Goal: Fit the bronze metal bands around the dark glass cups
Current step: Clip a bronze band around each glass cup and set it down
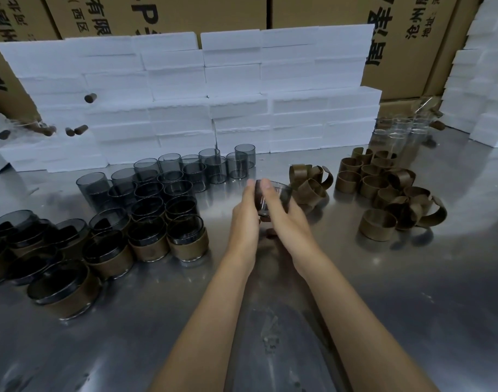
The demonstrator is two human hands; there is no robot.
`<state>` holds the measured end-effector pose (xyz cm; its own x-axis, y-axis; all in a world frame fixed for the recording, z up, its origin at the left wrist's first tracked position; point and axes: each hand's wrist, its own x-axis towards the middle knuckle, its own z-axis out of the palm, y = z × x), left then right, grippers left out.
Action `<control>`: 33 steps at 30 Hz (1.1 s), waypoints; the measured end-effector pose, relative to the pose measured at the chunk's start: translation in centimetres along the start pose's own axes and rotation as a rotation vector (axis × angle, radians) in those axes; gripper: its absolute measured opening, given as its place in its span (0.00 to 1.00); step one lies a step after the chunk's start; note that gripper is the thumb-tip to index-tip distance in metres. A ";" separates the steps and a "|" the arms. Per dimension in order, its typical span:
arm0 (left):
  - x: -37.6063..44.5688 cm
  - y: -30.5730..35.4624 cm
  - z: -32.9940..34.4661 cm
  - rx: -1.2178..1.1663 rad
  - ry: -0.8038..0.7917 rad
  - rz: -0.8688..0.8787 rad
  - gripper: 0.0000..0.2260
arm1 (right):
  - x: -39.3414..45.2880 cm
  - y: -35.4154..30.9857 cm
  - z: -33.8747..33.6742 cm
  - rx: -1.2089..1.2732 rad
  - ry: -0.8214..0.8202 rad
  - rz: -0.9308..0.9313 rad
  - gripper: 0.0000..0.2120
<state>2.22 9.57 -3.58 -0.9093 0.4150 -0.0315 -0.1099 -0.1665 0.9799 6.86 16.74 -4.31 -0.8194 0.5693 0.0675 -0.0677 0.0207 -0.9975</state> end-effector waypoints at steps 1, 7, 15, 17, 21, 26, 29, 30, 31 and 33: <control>-0.2 -0.1 0.2 0.000 -0.022 -0.006 0.23 | 0.0 -0.1 -0.1 0.009 0.006 -0.008 0.34; -0.5 -0.4 0.8 0.003 -0.041 0.079 0.23 | -0.1 -0.7 -0.1 -0.039 0.125 0.007 0.37; 0.0 -0.2 0.5 0.018 0.130 0.147 0.09 | 0.7 0.1 -0.5 -0.098 0.269 -0.100 0.22; 0.3 0.0 0.1 0.035 0.209 0.196 0.07 | 0.6 0.3 -0.5 -0.105 0.262 -0.162 0.19; 0.3 0.4 -0.6 -0.006 0.191 0.149 0.16 | 0.1 -0.2 -0.3 -0.009 0.190 -0.158 0.13; -0.5 0.6 0.2 0.058 0.004 0.071 0.27 | -0.4 0.1 0.2 -0.026 -0.006 -0.050 0.31; -0.5 0.6 0.0 0.179 -0.004 0.082 0.32 | -0.3 0.0 0.1 -0.056 -0.014 -0.069 0.31; -0.6 0.6 0.0 0.197 0.014 0.089 0.31 | -0.2 -0.1 0.1 -0.082 -0.007 -0.083 0.32; -0.6 0.6 0.0 0.213 0.039 0.097 0.28 | -0.2 -0.1 0.1 -0.110 0.004 -0.095 0.34; -0.5 0.4 0.1 0.233 0.095 0.113 0.23 | -0.2 -0.1 0.2 -0.155 0.030 -0.096 0.38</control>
<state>2.67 9.34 -3.11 -0.9452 0.3181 0.0734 0.0801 0.0080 0.9968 6.95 16.46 -4.18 -0.7959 0.5828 0.1639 -0.0541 0.2012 -0.9781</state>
